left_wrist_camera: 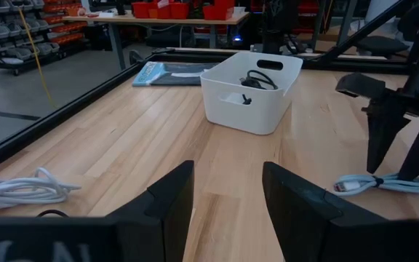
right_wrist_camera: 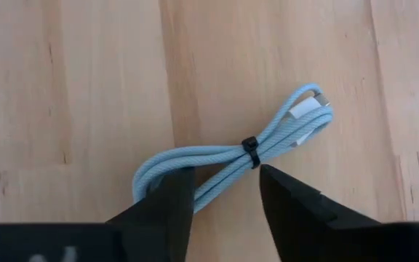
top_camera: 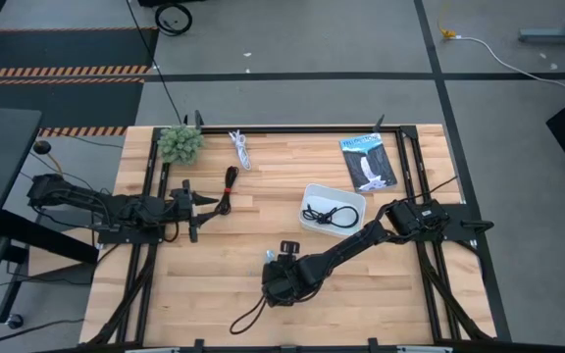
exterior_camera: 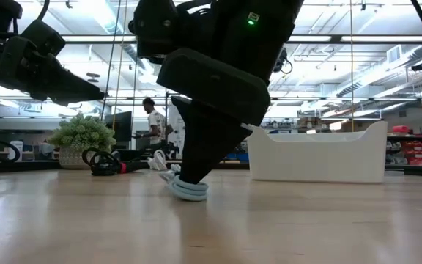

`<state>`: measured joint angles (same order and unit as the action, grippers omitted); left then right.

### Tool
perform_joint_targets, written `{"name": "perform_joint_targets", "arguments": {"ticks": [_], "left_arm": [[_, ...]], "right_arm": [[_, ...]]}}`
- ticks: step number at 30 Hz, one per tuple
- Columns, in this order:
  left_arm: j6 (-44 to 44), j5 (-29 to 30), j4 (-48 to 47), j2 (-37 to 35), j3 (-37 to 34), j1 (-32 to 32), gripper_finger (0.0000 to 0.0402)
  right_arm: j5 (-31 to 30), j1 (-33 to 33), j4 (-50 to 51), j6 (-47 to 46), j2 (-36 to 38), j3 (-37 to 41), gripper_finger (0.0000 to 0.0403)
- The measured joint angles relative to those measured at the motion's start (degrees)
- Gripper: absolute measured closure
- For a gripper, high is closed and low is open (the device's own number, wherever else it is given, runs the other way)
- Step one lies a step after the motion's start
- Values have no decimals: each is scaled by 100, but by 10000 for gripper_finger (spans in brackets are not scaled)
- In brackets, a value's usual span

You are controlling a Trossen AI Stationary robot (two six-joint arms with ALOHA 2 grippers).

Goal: Pick and place USB-C Cables
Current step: Put the light blue charger cable into the white bin

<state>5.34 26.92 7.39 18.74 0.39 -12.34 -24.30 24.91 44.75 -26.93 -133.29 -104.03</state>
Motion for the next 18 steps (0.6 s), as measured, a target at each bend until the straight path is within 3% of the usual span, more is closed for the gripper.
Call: {"name": "perform_joint_targets", "arguments": {"ticks": [12,18], "left_arm": [[0,0,1,-2,0,2,230],[0,0,1,-2,1,2,230]], "right_arm": [[259,2,-146,19,20,175,389],[201,13,-151,184,22,179,397]]}}
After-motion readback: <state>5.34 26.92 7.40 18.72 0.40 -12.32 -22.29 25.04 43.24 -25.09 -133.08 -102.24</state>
